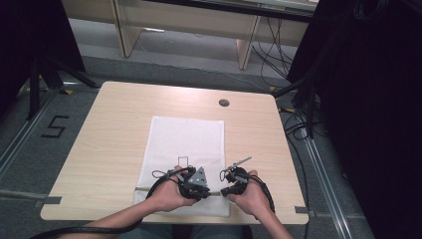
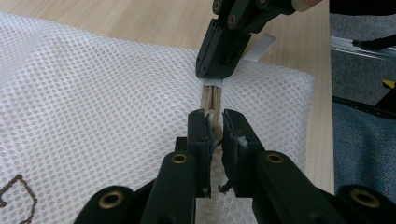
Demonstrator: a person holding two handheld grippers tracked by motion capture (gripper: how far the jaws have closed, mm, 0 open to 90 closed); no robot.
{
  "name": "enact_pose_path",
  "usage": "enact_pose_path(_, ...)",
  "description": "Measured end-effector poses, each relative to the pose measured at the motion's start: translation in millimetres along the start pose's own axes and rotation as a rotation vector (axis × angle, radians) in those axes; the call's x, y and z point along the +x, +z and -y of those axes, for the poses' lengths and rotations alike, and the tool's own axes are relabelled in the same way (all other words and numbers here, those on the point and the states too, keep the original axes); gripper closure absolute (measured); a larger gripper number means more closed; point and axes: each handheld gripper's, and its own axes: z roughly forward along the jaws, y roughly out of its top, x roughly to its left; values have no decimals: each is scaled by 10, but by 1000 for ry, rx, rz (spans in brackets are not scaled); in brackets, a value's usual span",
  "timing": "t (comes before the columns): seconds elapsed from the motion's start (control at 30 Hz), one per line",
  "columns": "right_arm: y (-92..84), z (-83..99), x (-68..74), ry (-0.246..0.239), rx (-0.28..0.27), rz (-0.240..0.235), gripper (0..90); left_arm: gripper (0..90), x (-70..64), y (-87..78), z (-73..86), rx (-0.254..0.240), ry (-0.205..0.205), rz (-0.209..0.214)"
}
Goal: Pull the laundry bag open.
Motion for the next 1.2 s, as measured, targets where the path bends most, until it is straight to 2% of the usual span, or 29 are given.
enact_pose_path(0.63,1,2,0,1,-2,0,900,813,6,-30,9,1,3,1)
enact_pose_path(0.67,0,2,0,0,-2,1,900,813,17,-37,4,5,25,-3)
enact_pose_path(0.7,1,3,0,1,-2,0,900,812,17,-37,4,5,25,-3)
enact_pose_path(0.73,1,3,0,1,-3,0,900,813,5,-42,10,3,1,-2)
enact_pose_path(0.77,1,3,-1,1,-4,-1,900,813,19,-57,15,12,9,-3)
enact_pose_path(0.8,2,3,-1,1,-4,0,900,813,16,-55,20,1,-3,1)
enact_pose_path(0.9,1,3,0,0,-2,1,900,813,19,-51,21,4,10,1)
enact_pose_path(1.2,1,5,-11,3,-6,-4,900,813,12,-54,24,4,2,2)
